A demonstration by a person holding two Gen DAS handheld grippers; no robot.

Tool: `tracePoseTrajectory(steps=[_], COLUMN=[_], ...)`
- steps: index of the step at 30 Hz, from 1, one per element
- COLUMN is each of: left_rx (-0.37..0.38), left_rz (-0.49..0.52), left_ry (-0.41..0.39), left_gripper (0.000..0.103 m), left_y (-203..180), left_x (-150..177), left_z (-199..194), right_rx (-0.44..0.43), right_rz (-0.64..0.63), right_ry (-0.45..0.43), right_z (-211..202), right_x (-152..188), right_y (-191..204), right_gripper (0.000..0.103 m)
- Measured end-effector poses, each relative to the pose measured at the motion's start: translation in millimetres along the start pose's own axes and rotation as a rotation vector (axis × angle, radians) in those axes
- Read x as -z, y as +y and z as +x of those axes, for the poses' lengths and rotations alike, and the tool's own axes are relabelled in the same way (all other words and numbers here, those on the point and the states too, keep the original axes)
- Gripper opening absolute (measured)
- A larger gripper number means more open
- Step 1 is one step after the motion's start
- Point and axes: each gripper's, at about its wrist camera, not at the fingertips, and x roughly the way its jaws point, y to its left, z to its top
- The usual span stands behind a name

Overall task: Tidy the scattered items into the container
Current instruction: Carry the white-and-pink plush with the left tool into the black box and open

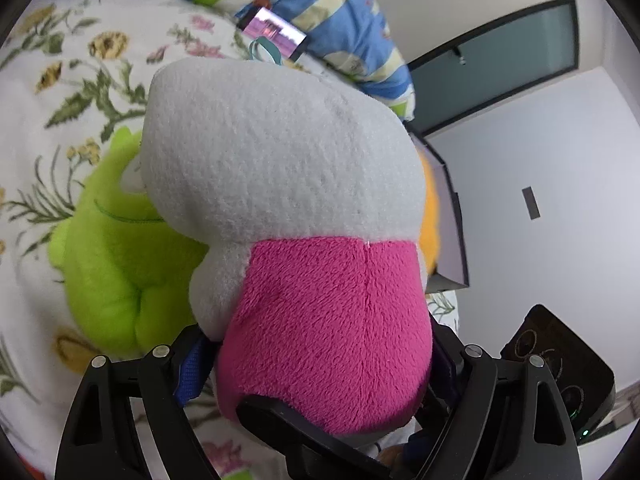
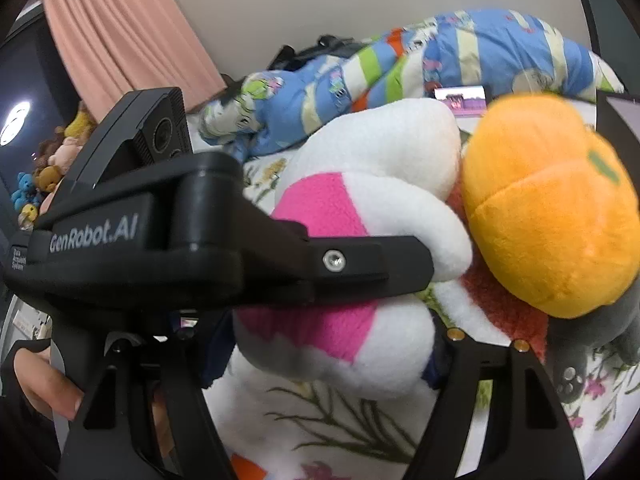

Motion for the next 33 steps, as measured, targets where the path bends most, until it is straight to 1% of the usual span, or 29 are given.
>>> tracePoseTrajectory(steps=[5, 7, 13, 16, 18, 21, 25, 29, 33], left_rx=[0.008, 0.009, 0.021, 0.053, 0.081, 0.107, 0.148, 0.160, 0.170], left_rz=[0.036, 0.051, 0.092, 0.112, 0.127, 0.162, 0.209, 0.263, 0.283], left_ry=[-0.042, -0.057, -0.084, -0.077, -0.057, -0.026, 0.038, 0.101, 0.155], left_gripper=[0.087, 0.087, 0.087, 0.087, 0.087, 0.087, 0.087, 0.087, 0.087], left_y=[-25, -36, -71, -90, -108, -140, -182, -223, -254], left_x=[12, 17, 24, 21, 21, 22, 16, 12, 3], left_z=[-33, -42, -53, -50, -43, -22, 19, 63, 106], right_rx=[-0.014, -0.015, -0.001, 0.026, 0.059, 0.103, 0.167, 0.228, 0.275], right_rz=[-0.040, -0.049, -0.070, -0.078, -0.087, -0.068, -0.020, 0.032, 0.077], right_ry=[-0.055, -0.070, -0.114, -0.137, -0.155, -0.179, -0.220, -0.260, -0.279], right_z=[-38, -46, -83, -102, -119, -144, -178, -210, -233], right_x=[-2, -4, -7, -13, -13, -14, -13, -9, -6], right_y=[23, 30, 40, 38, 30, 8, -28, -70, -115], right_gripper=[0.073, 0.073, 0.073, 0.073, 0.073, 0.073, 0.073, 0.073, 0.073])
